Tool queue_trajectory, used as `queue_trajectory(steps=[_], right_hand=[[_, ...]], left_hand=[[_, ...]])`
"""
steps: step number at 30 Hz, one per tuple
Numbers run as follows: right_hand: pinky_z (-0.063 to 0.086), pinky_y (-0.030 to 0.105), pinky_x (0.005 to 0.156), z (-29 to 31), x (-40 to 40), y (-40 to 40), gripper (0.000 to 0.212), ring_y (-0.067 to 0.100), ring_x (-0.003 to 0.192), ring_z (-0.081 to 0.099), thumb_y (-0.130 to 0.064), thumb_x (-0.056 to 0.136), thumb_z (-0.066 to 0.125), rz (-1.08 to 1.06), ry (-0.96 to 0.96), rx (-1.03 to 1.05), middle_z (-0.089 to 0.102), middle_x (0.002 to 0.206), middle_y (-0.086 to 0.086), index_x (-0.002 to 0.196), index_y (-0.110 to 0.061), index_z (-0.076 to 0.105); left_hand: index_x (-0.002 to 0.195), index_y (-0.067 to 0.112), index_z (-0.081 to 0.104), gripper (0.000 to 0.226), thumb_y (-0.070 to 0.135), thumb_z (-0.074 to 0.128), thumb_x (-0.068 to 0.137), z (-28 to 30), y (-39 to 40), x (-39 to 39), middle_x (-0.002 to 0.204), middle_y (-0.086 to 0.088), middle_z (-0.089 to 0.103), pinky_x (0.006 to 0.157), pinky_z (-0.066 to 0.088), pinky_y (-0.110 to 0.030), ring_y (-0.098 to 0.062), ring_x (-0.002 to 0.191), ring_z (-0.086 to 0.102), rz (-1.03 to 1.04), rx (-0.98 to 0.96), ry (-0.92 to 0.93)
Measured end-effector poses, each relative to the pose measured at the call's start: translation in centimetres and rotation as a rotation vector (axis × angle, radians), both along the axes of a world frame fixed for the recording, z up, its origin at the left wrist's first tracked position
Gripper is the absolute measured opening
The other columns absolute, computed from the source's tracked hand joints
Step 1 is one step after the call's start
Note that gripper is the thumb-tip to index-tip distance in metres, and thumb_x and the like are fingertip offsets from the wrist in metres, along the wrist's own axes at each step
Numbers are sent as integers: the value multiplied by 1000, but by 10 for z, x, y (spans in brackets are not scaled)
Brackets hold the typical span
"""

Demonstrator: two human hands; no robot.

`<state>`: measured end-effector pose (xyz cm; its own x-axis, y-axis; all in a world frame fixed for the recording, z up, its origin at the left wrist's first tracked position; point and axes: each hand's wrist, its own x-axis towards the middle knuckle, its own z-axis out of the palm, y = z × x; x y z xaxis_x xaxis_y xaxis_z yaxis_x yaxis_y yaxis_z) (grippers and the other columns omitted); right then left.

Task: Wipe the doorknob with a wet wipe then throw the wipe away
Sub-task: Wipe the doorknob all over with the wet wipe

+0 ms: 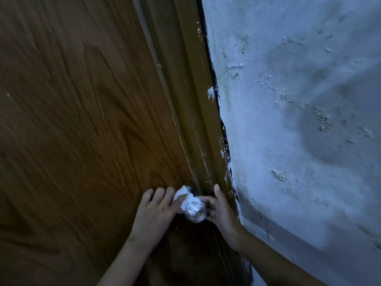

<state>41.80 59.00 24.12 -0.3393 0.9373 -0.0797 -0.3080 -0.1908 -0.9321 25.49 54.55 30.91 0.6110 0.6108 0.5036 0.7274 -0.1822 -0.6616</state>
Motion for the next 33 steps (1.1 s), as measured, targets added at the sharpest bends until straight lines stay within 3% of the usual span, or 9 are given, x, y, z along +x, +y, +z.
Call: queue_trajectory(steps=[3, 10, 13, 15, 19, 23, 26, 29, 33], right_hand=[[50, 17, 65, 1, 1, -2, 64, -1, 80, 68, -68, 70, 22, 1, -10, 19, 74, 75, -19, 79, -27, 71], [47, 19, 69, 3, 3, -4, 65, -3, 81, 67, -69, 69, 19, 21, -18, 16, 74, 76, -21, 81, -29, 70], [47, 20, 71, 4, 3, -5, 64, 0, 84, 66, -66, 74, 18, 24, -10, -4, 73, 79, -18, 79, -30, 70], [46, 23, 74, 4, 3, -5, 63, 2, 87, 64, -64, 80, 17, 28, -3, -20, 72, 83, -16, 79, -30, 70], [46, 24, 74, 4, 2, -5, 63, -2, 82, 66, -67, 75, 19, 29, 8, -15, 74, 77, -19, 78, -31, 70], [46, 23, 72, 5, 2, -5, 65, 1, 87, 66, -72, 67, 21, 30, 5, -11, 73, 84, -16, 83, -30, 68], [46, 23, 71, 6, 1, -7, 64, 3, 89, 64, -72, 65, 22, 18, 2, -16, 70, 90, -14, 83, -30, 67], [46, 25, 73, 7, 1, -7, 64, 6, 93, 63, -72, 66, 22, 16, -1, -17, 69, 94, -10, 86, -30, 66], [47, 23, 72, 6, 2, -7, 64, 5, 89, 65, -70, 69, 21, 21, -1, -18, 71, 90, -11, 86, -28, 67]], left_hand=[[100, 27, 71, 53, 31, 83, 48, 17, 11, 15, 85, -3, 67, 74, 29, -38, -24, 82, 41, 29, -81, 55], [101, 24, 70, 52, 20, 84, 51, 16, 2, 1, 86, -5, 67, 75, 29, -39, -25, 83, 39, 61, -102, 73], [101, 25, 70, 35, 13, 58, 71, 7, -10, -17, 84, -5, 61, 73, 30, -39, -25, 79, 38, 31, -63, 66], [101, 25, 70, 42, 12, 42, 73, 7, -10, -19, 87, -6, 54, 72, 29, -39, -25, 79, 38, 20, -61, 69], [100, 21, 71, 48, 20, 81, 54, 18, 0, -2, 89, -9, 63, 74, 29, -39, -26, 84, 39, 2, -135, 78], [91, 30, 73, 53, 38, 86, 41, 37, 16, 19, 85, -3, 67, 74, 29, -37, -24, 84, 43, 44, -313, 201], [107, 33, 64, 45, 40, 75, 64, 47, 21, 36, 108, -4, 61, 87, 36, -38, -25, 100, 46, 110, -355, 287], [132, 23, 42, 44, 28, 50, 89, 41, 30, 37, 134, -12, 37, 103, 25, -44, -30, 122, 28, 173, -403, 336], [105, 30, 68, 50, 33, 81, 57, 46, 13, 20, 99, -2, 66, 83, 32, -37, -24, 96, 44, 76, -259, 223]])
